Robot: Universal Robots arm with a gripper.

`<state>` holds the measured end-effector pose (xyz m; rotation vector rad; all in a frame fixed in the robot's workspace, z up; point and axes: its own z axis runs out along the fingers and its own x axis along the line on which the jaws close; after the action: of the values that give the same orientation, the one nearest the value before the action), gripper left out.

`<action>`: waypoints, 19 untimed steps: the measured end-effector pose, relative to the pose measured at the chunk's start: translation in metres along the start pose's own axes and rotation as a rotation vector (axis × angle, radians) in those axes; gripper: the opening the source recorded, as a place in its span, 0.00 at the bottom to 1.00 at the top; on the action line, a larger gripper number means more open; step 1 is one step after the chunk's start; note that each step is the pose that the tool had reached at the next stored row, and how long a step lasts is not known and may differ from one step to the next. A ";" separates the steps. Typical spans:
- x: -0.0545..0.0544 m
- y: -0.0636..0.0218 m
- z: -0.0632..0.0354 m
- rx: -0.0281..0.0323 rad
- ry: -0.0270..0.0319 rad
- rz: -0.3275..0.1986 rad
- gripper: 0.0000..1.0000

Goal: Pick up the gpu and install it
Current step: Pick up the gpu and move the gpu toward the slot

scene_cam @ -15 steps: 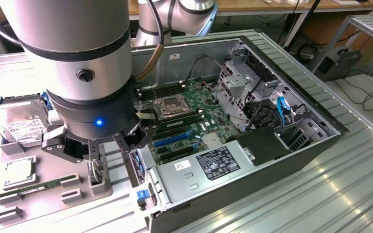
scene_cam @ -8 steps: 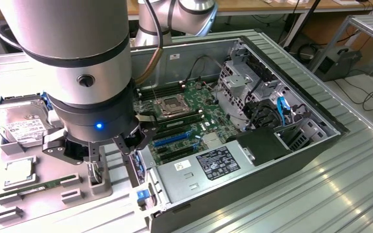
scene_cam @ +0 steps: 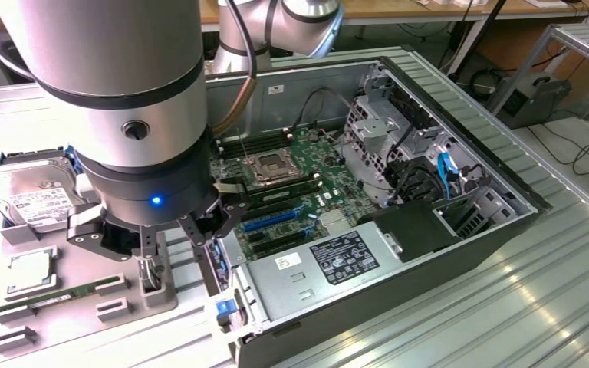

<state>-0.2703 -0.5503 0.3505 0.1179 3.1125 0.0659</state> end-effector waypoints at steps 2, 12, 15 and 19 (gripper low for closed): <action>0.000 0.0000 0.0003 0.0000 0.0000 0.000 0.42; 0.002 -0.0004 0.0063 -0.0001 -0.0001 0.000 0.42; 0.002 -0.0005 0.0077 -0.0001 -0.0001 0.000 0.42; 0.003 -0.0005 0.0083 -0.0001 0.0000 0.000 0.42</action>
<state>-0.2730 -0.5503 0.3422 0.1180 3.1126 0.0661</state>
